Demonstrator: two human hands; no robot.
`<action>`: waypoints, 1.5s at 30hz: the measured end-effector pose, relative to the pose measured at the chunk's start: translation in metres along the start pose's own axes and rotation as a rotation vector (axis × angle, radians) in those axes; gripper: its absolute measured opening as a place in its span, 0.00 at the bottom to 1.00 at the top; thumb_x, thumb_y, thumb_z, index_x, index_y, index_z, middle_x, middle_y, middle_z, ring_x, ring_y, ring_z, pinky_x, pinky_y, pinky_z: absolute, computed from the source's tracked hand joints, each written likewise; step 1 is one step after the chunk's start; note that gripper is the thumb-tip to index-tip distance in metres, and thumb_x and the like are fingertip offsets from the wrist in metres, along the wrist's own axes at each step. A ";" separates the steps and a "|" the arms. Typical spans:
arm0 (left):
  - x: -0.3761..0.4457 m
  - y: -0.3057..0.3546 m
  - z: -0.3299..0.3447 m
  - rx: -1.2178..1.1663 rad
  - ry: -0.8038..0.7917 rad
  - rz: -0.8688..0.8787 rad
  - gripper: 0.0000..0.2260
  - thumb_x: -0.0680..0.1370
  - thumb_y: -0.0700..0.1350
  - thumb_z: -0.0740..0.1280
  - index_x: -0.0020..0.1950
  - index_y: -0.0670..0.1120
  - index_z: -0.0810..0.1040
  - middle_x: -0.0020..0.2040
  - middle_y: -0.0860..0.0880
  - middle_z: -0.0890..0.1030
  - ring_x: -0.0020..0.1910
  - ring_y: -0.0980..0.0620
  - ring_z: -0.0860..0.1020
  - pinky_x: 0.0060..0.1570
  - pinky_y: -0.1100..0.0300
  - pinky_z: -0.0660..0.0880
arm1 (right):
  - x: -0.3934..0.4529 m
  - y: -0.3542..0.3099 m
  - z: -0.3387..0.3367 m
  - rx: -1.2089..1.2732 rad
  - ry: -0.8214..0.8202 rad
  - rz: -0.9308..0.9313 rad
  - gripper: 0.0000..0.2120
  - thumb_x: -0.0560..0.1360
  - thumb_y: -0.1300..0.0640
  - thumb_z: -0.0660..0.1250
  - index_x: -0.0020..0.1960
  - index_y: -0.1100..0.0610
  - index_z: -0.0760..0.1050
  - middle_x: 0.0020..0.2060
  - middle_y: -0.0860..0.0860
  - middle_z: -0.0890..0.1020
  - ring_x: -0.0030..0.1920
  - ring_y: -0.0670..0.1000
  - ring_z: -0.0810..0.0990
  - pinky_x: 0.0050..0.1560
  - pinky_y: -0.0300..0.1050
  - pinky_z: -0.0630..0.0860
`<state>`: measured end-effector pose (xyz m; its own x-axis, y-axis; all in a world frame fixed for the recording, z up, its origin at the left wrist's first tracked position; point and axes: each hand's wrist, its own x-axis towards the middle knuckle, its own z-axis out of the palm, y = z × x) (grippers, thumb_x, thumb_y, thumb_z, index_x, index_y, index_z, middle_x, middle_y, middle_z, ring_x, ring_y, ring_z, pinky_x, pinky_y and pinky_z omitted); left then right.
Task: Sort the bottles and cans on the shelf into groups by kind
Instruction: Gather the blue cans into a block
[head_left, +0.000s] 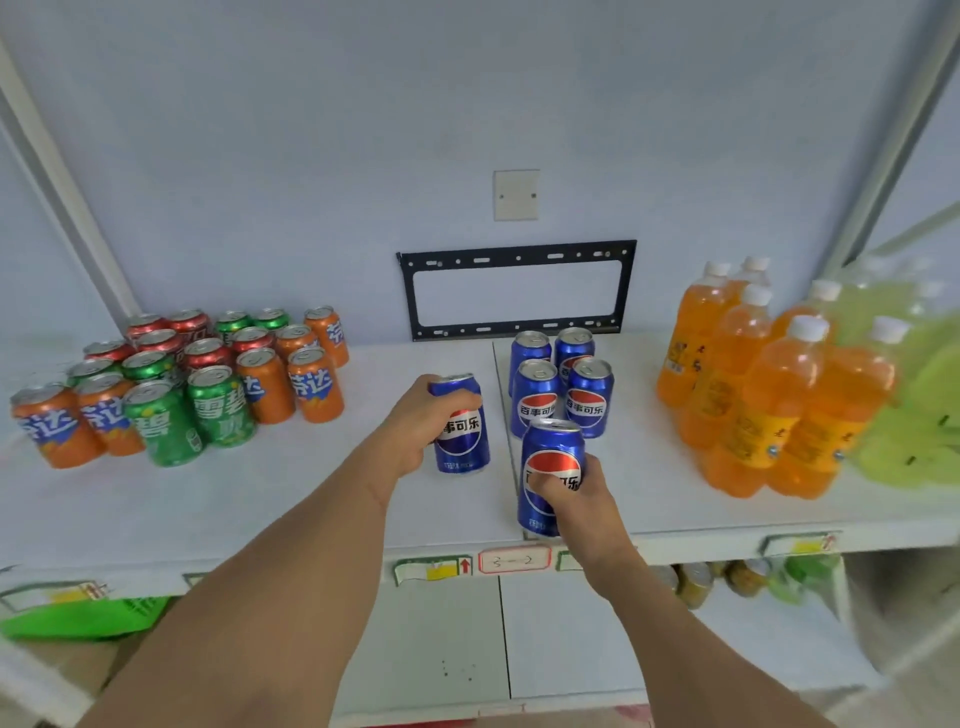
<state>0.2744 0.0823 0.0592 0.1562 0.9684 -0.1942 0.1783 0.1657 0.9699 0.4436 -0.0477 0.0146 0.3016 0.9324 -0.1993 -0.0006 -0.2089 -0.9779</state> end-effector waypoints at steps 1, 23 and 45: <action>-0.009 0.000 0.011 0.011 0.001 0.007 0.29 0.60 0.51 0.79 0.59 0.49 0.75 0.51 0.45 0.84 0.50 0.46 0.82 0.50 0.50 0.81 | -0.004 -0.001 -0.012 -0.010 0.009 -0.010 0.27 0.73 0.54 0.73 0.67 0.48 0.62 0.59 0.49 0.75 0.58 0.52 0.76 0.56 0.50 0.78; -0.032 -0.005 0.135 0.241 0.116 0.058 0.27 0.69 0.40 0.78 0.63 0.51 0.70 0.57 0.51 0.78 0.56 0.49 0.77 0.56 0.52 0.77 | 0.014 0.014 -0.127 -0.040 -0.054 -0.079 0.28 0.73 0.58 0.74 0.64 0.47 0.62 0.54 0.47 0.75 0.50 0.48 0.77 0.47 0.40 0.75; -0.076 -0.054 0.102 1.304 0.354 0.427 0.21 0.82 0.55 0.57 0.73 0.50 0.67 0.70 0.52 0.72 0.64 0.52 0.74 0.60 0.59 0.71 | 0.080 0.012 -0.101 -0.068 -0.184 -0.129 0.32 0.71 0.58 0.76 0.70 0.48 0.66 0.58 0.46 0.78 0.54 0.46 0.78 0.53 0.39 0.76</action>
<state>0.3516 -0.0189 0.0062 0.2116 0.9268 0.3103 0.9662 -0.2463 0.0767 0.5636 -0.0057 -0.0071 0.1163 0.9894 -0.0875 0.0928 -0.0985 -0.9908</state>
